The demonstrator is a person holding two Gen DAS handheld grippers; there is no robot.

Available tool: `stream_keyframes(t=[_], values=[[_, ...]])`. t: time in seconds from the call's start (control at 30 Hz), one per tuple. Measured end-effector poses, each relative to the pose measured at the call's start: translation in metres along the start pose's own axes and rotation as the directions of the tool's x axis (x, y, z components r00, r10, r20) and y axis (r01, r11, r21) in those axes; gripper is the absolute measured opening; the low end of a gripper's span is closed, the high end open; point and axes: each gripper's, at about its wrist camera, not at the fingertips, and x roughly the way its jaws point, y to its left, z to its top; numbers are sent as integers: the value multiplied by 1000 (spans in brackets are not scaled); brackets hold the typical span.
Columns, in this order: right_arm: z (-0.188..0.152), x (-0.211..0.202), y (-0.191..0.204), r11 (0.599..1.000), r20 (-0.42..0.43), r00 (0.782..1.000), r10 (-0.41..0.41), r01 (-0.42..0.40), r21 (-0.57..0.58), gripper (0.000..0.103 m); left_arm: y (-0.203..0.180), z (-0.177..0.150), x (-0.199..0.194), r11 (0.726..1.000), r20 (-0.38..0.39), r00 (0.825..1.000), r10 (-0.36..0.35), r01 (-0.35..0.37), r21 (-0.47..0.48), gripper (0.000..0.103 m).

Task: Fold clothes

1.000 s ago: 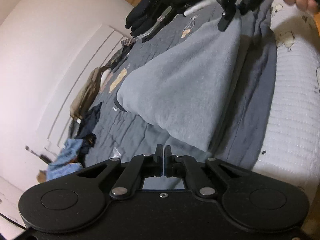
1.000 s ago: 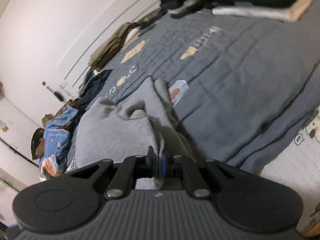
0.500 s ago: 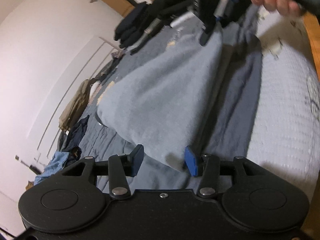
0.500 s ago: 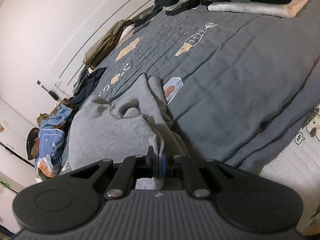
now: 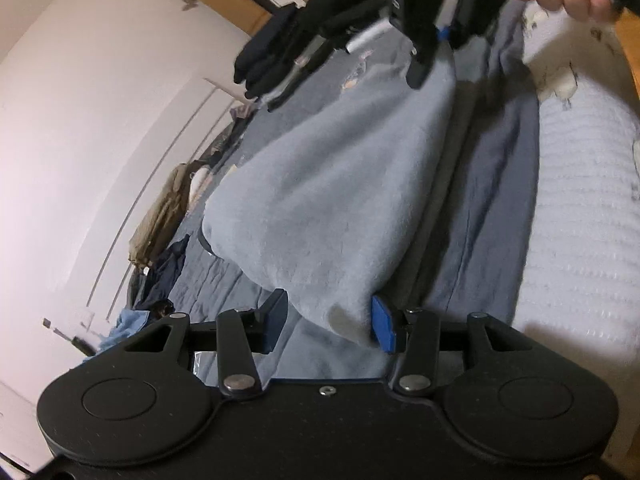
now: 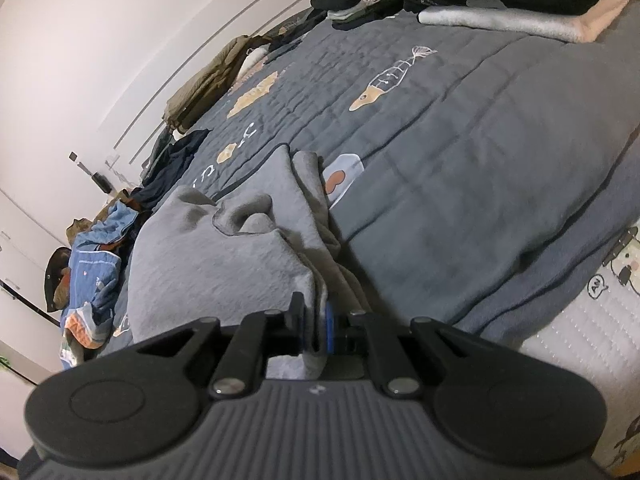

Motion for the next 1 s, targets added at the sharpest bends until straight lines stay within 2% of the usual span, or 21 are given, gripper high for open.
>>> stream_keyframes(t=[0.17, 0.4, 0.47, 0.57, 0.67, 0.73, 0.83, 0.93, 1.0], values=[[1, 0, -1, 1000, -6, 1000, -3, 3, 6, 9, -14, -5, 4, 997, -33, 999, -27, 29, 75, 46], [0, 1, -2, 1000, -13, 1000, -6, 6, 6, 9, -16, -6, 9, 996, -32, 999, 3, 0, 95, 46], [0, 1, -2, 1000, -13, 1000, -6, 6, 3, 9, -18, -5, 9, 994, -18, 1000, 15, -13, 106, 46], [2, 0, -4, 1000, -18, 1000, -1, 2, 11, 9, -12, -2, 6, 996, 14, 999, 47, -48, 75, 46], [3, -1, -5, 1000, -23, 1000, 3, -2, 20, 9, -12, -3, 9, 996, -8, 1000, 30, -29, 84, 46], [4, -2, -7, 1000, -27, 1000, 6, -5, 26, 9, -20, -6, 12, 993, -35, 999, 2, 3, 121, 46], [5, -3, -8, 999, -32, 999, 10, -9, 35, 9, -18, -7, 10, 994, -41, 999, -8, 13, 111, 46], [7, -4, -10, 999, -38, 999, 14, -13, 45, 10, 10, -7, 6, 992, -59, 994, -87, 82, -92, 49], [10, -9, -12, 999, -33, 999, 14, -13, 43, 10, 35, -11, 4, 955, -49, 988, -146, 128, -269, 51]])
